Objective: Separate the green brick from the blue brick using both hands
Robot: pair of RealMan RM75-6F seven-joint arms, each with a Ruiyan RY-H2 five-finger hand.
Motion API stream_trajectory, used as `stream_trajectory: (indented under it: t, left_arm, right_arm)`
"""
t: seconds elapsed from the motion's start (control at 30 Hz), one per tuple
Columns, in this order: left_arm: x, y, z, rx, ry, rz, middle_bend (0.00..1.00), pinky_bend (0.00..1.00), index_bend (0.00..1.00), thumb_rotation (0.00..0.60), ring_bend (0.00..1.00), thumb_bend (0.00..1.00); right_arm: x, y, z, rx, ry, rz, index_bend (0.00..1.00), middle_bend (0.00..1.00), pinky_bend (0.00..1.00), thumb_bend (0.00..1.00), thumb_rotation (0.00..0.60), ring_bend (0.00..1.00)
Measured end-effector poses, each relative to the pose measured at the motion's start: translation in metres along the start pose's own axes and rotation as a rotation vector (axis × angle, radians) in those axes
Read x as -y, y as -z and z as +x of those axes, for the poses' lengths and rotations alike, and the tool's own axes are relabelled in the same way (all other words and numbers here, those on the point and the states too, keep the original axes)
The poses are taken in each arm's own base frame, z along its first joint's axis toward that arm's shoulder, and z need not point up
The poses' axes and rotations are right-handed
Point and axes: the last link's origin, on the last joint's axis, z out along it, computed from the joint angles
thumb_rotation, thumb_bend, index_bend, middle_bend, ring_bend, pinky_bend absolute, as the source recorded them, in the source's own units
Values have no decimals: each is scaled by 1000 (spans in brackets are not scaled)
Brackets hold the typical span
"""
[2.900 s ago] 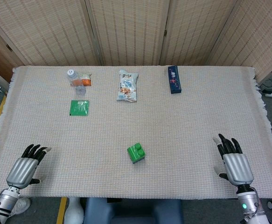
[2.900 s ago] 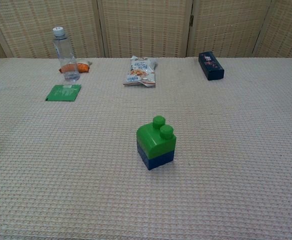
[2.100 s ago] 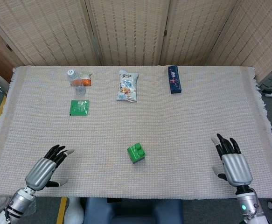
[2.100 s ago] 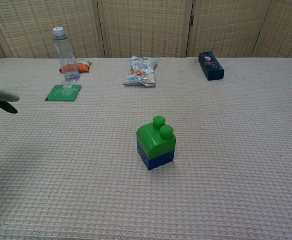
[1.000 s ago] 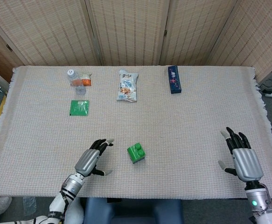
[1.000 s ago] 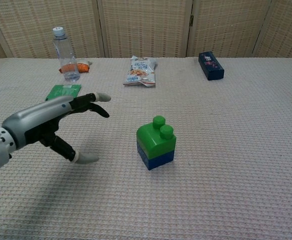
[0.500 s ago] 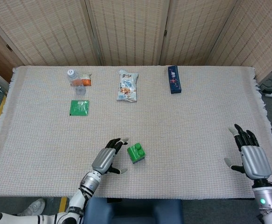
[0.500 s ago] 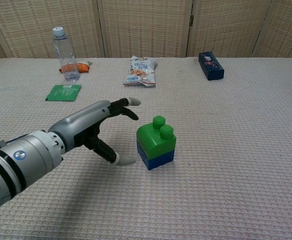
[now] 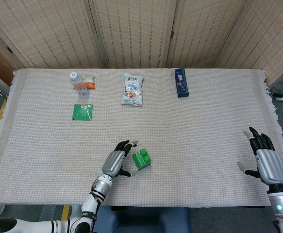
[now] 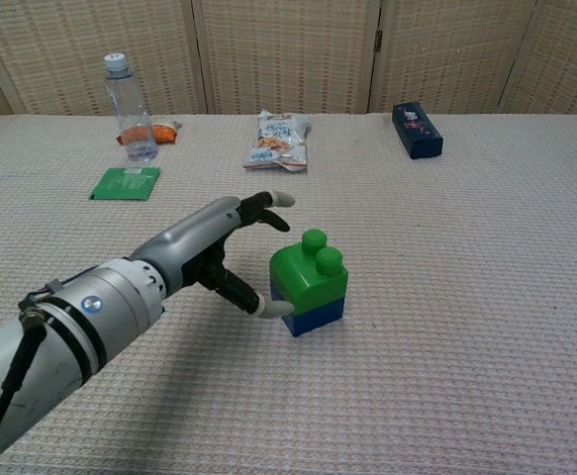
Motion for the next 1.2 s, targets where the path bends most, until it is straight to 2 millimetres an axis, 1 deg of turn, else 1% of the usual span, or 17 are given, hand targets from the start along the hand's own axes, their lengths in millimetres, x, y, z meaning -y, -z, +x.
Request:
stream_trajectory:
  t: [0.23,0.5,0.67,1.07,1.2]
  left_arm:
    - [-5,-2,-11,15,2,0,204,1,113,600,61,212]
    - [-4,-14,-17,-16,-13,6,204,0,121,600,52,212]
    - [-3,-19,-19,-30,11,12,211,0,127,600,61,212]
    - [-7,-22,-20,-50,41,4,217,0,126,600,62,212]
    - [-4,-24,-21,-53,49,17,251,0,128,600,74,212]
  right_arm:
    - [-1,3,3,-4,-12,6,0,0,0,314,600,96]
    - [-4,4,6,-5,-22,4,0,0,0,313,600,96]
    - [-6,3,7,-6,-23,2,0,0,0,313,600,96]
    - [-4,2,5,3,-19,5,0,0,0,313,600,95]
    - [-5,2,6,1,-23,5,0,0,0,313,600,95]
